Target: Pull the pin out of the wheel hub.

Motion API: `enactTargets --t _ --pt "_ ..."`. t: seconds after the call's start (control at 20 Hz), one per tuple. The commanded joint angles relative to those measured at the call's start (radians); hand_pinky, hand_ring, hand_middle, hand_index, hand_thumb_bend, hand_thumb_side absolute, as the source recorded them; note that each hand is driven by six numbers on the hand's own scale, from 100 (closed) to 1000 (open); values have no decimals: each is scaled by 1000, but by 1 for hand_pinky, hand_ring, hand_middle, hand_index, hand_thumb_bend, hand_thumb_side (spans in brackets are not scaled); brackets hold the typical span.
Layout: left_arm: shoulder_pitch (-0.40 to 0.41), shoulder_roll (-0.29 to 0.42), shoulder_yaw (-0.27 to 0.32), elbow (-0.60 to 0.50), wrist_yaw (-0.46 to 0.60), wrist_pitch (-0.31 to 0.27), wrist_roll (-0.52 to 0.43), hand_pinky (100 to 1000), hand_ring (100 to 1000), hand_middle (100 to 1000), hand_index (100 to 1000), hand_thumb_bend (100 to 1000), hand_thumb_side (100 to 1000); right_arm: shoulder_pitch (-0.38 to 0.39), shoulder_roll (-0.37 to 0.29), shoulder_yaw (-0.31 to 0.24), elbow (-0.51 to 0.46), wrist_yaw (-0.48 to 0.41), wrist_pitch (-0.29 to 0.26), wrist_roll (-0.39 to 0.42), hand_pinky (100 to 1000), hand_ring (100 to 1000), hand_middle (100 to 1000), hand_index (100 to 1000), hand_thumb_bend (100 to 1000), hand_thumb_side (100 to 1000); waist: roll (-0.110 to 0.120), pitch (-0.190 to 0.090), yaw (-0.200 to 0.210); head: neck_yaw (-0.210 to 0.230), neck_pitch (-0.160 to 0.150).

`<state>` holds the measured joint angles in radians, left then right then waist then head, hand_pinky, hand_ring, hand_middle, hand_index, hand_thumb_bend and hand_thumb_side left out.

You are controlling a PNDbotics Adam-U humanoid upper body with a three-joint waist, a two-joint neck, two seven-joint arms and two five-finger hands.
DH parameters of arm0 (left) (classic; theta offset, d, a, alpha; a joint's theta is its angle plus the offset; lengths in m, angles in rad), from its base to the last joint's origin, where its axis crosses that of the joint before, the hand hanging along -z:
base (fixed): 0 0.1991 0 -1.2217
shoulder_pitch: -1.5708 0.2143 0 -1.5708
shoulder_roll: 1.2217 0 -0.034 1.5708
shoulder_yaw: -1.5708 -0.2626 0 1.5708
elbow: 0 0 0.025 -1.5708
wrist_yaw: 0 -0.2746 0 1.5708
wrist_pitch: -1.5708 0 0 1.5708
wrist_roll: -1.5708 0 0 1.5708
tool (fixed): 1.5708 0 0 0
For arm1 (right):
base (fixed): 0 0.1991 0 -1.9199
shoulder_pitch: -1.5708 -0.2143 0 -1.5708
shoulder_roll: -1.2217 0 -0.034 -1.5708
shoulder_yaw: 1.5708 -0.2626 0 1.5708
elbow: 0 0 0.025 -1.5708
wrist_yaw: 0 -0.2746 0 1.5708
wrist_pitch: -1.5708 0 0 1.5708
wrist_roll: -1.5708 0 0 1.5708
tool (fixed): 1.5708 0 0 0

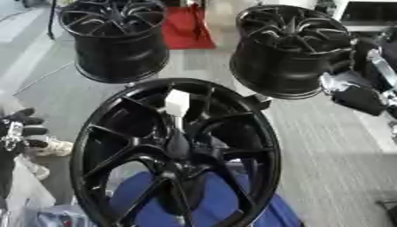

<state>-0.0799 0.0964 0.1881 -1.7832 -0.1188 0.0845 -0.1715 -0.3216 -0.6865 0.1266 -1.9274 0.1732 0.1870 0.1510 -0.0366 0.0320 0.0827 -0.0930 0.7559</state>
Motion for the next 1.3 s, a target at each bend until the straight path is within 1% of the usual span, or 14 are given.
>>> enactTargets --t 0.05,0.2,0.3,0.4,0.55,0.85,0.9,0.95,1.15,1.3 --pt "-8 22 -5 -16 -3 -3 -7 557 652 640 808 100 745 -79 -100 54 -18 -40 29 127 689 752 801 908 113 283 0 -8 3 -9 3" --pt "-8 24 -8 -16 -3 -3 -10 558 652 640 808 100 745 -174 -128 118 -4 -65 53 246 718 782 832 920 110 266 -2 -8 9 -14 1" --pt "-9 25 -10 -16 -3 -4 -12 558 651 640 808 100 746 -242 -128 159 19 -72 68 322 737 807 852 924 113 253 -2 -8 13 -19 -2" --pt "-10 25 -12 -17 -3 -5 -14 558 651 640 808 100 745 -311 -111 200 58 -62 80 392 756 832 874 928 120 247 -3 -6 16 -24 -5" --pt "-12 25 -15 -18 -3 -6 -18 558 651 639 808 100 745 -403 -59 254 145 -10 84 482 774 855 894 931 128 250 -1 -2 22 -32 -9" --pt "-18 26 -20 -20 -1 -7 -22 558 651 639 808 100 745 -535 78 313 359 125 43 581 821 904 923 943 146 270 3 5 38 -49 -19" --pt "-19 25 -22 -20 -1 -8 -24 558 651 639 808 100 746 -553 103 318 395 150 32 595 830 911 928 946 139 295 3 6 41 -52 -21" --pt "-20 25 -24 -20 -1 -8 -27 559 651 640 809 100 746 -571 128 322 430 176 20 608 836 915 931 947 152 274 4 8 45 -57 -23" --pt "-24 24 -29 -20 0 -10 -34 559 651 639 809 100 746 -622 221 325 553 266 -25 640 848 926 939 952 167 305 7 13 62 -77 -28" --pt "-25 23 -32 -19 0 -11 -37 559 651 639 809 100 747 -643 273 327 615 309 -59 657 845 923 938 955 178 337 8 15 68 -85 -29"
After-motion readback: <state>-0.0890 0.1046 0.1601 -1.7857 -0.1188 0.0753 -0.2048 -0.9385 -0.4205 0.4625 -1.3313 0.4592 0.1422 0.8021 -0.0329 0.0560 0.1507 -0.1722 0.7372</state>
